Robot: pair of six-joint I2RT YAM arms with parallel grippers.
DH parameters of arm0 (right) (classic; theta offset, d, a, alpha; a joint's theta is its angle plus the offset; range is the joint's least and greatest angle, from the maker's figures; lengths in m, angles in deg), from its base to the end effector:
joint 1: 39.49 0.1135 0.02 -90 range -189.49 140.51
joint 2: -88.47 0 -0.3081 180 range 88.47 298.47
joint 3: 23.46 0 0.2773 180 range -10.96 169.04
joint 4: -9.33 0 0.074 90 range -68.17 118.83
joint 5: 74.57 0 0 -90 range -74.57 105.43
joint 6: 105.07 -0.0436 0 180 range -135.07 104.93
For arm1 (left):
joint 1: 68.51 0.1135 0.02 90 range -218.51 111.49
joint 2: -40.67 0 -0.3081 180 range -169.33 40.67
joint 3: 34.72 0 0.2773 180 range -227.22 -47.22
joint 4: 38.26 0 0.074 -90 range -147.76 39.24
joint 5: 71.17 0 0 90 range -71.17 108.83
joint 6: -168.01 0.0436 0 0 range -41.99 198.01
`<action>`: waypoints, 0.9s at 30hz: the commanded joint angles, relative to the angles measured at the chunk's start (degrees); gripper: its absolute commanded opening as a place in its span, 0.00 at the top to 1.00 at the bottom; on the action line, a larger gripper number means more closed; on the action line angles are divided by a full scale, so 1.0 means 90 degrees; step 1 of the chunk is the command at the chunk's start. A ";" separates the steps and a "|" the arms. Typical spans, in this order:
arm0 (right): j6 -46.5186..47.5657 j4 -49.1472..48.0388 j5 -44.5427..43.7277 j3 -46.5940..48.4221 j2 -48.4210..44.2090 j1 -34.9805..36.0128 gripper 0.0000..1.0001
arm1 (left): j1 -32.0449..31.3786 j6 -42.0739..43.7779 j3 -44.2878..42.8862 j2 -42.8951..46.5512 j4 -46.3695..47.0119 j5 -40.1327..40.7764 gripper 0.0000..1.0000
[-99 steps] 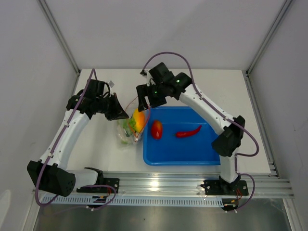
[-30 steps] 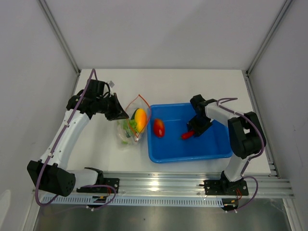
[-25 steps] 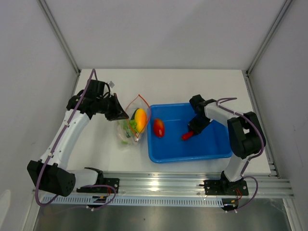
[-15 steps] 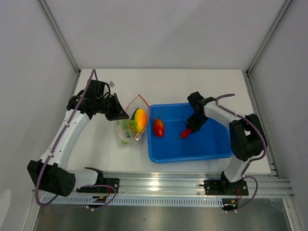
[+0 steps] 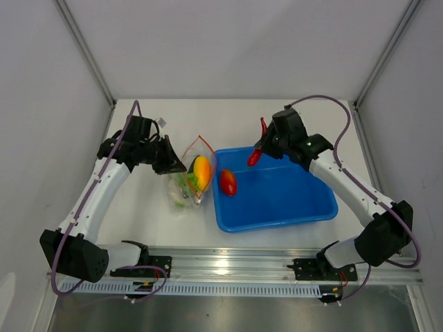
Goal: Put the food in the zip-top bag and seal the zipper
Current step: Place the fake vegetable in the zipper food storage bag.
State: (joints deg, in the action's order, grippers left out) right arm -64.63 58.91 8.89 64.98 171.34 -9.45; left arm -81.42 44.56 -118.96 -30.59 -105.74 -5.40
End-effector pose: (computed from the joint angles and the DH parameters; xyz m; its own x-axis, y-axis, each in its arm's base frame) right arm 0.2987 0.1670 0.3646 -0.7147 0.4602 -0.5267 0.1812 0.8492 0.4961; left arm 0.2468 -0.0749 0.3749 -0.9024 -0.3088 -0.3004 -0.0736 0.7975 -0.5989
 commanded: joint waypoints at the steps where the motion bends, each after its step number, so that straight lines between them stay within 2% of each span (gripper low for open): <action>1: 0.0965 -0.1178 0.0072 0.0390 -0.0262 0.0421 1.00 | -0.0011 0.0045 -0.0007 0.0106 0.0123 -0.0111 0.99; 2: 0.1227 -0.1335 0.0218 0.0429 -0.0263 0.0489 1.00 | -0.0011 0.0045 -0.0026 0.0115 0.0113 -0.0111 0.99; 5: 0.1686 -0.2116 0.1680 0.0429 -0.0165 0.0617 1.00 | -0.0011 0.0045 -0.0007 0.0116 0.0113 -0.0111 0.99; 6: 0.1746 -0.2282 0.2496 0.0449 -0.0097 0.0636 1.00 | -0.0011 0.0055 -0.0016 0.0125 0.0103 -0.0120 0.99; 12: 0.1883 -0.2587 0.4357 0.0878 0.0771 0.0910 1.00 | -0.0011 0.0065 0.0003 0.0155 0.0093 -0.0111 1.00; 18: 0.2108 -0.0725 0.4848 0.2614 0.2108 0.0939 1.00 | -0.0011 0.0074 0.0013 0.0194 0.0074 -0.0091 1.00; 19: 0.2166 -0.0064 0.4906 0.3206 0.2294 0.0939 1.00 | -0.0011 0.0084 0.0013 0.0203 0.0074 -0.0091 1.00; 21: 0.2206 0.0739 0.5092 0.3718 0.2793 0.0949 1.00 | -0.0011 0.0094 0.0022 0.0203 0.0074 -0.0081 0.99; 23: 0.2206 0.0967 0.5403 0.4041 0.3037 0.0939 1.00 | -0.0011 0.0084 0.0032 0.0194 0.0074 -0.0091 0.99; 27: 0.1963 0.0753 0.6117 0.3779 0.3252 0.0881 1.00 | -0.0011 0.0074 0.0023 0.0184 0.0103 -0.0120 0.99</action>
State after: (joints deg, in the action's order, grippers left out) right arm -46.38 61.88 56.12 98.07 198.99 -1.10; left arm -81.42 44.58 -118.87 -30.42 -105.74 -5.53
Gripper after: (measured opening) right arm 0.326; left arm 0.005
